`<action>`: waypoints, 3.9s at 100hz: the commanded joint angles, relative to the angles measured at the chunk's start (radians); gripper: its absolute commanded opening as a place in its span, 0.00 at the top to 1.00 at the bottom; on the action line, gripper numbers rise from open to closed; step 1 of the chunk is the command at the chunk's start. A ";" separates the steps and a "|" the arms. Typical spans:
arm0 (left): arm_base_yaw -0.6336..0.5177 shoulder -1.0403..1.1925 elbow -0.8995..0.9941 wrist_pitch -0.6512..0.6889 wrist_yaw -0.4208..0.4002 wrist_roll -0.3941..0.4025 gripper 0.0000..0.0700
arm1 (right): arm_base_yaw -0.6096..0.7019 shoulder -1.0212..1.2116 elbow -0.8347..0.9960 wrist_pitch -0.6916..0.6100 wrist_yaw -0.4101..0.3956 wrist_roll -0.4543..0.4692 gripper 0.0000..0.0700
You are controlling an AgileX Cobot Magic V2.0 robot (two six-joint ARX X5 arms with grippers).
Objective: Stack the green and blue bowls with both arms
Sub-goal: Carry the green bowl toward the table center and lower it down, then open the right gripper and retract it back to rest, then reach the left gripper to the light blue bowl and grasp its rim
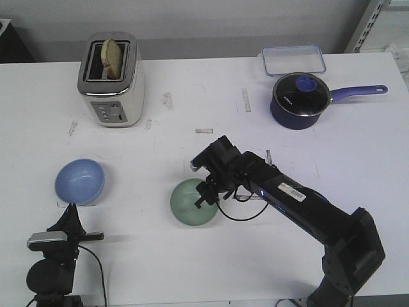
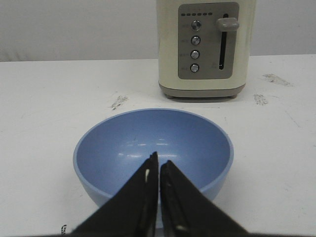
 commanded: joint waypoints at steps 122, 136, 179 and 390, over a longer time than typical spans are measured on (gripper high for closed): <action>0.000 -0.002 -0.021 0.016 0.002 -0.003 1.00 | -0.600 -0.826 -0.448 0.179 0.294 -0.002 1.00; 0.000 -0.002 -0.021 0.023 0.002 -0.003 1.00 | -0.653 -0.974 -0.631 0.252 0.290 0.000 1.00; 0.000 0.006 0.109 0.153 0.002 -0.006 1.00 | -0.659 -1.212 -0.799 0.331 0.288 0.000 1.00; 0.319 1.581 1.134 -0.743 0.180 -0.049 0.72 | -0.659 -1.182 -0.799 0.372 0.288 -0.010 1.00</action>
